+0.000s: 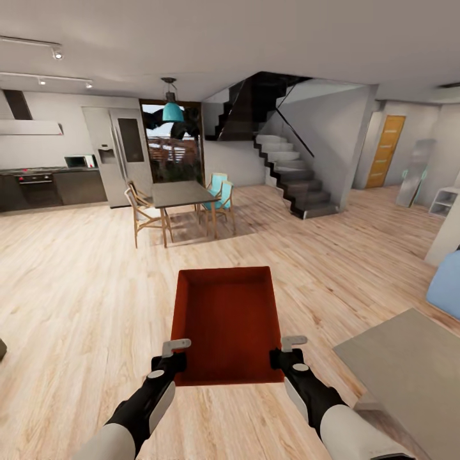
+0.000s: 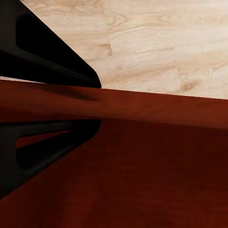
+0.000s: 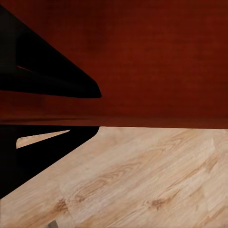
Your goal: Move the two storage containers from the living room to the garage. In the garage, place one container on the floor and stack the other container on top of it (either order is fine).
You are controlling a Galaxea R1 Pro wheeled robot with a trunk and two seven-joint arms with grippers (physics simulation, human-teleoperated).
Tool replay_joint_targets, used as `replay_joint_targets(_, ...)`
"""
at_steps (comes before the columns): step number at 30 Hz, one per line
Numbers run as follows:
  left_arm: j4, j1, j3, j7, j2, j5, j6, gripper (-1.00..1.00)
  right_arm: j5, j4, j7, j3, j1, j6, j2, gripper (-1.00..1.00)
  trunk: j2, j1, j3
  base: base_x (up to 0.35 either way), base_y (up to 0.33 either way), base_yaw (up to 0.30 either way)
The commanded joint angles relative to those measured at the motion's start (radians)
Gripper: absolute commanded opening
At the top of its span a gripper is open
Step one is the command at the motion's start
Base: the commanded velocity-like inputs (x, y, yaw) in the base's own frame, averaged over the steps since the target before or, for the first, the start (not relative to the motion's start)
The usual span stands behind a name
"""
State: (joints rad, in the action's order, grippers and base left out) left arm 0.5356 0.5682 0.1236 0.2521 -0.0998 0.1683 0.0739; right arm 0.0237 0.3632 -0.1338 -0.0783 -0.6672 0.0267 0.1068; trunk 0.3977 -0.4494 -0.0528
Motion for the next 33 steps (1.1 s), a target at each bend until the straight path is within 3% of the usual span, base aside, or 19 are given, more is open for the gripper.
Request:
replay_joint_targets(1,0.075,0.001,0.002,0.015,-0.003,-0.009,0.006,-1.00,-0.001,-0.003,-0.012,-0.009,0.000,0.008,0.029,-1.00,0.002,-0.001,-0.002,0.000,0.000,0.027)
replay_joint_targets(25,0.073,0.001,0.002,0.015,-0.003,-0.010,0.006,-1.00,0.004,-0.002,-0.012,-0.009,0.000,0.032,0.031,-1.00,0.002,-0.001,-0.002,0.001,0.001,0.002)
replay_joint_targets(33,0.064,0.001,0.004,0.015,-0.003,-0.010,0.007,-1.00,0.004,-0.003,-0.013,-0.009,0.000,0.031,0.031,-1.00,0.002,-0.001,-0.002,0.246,0.091,0.000)
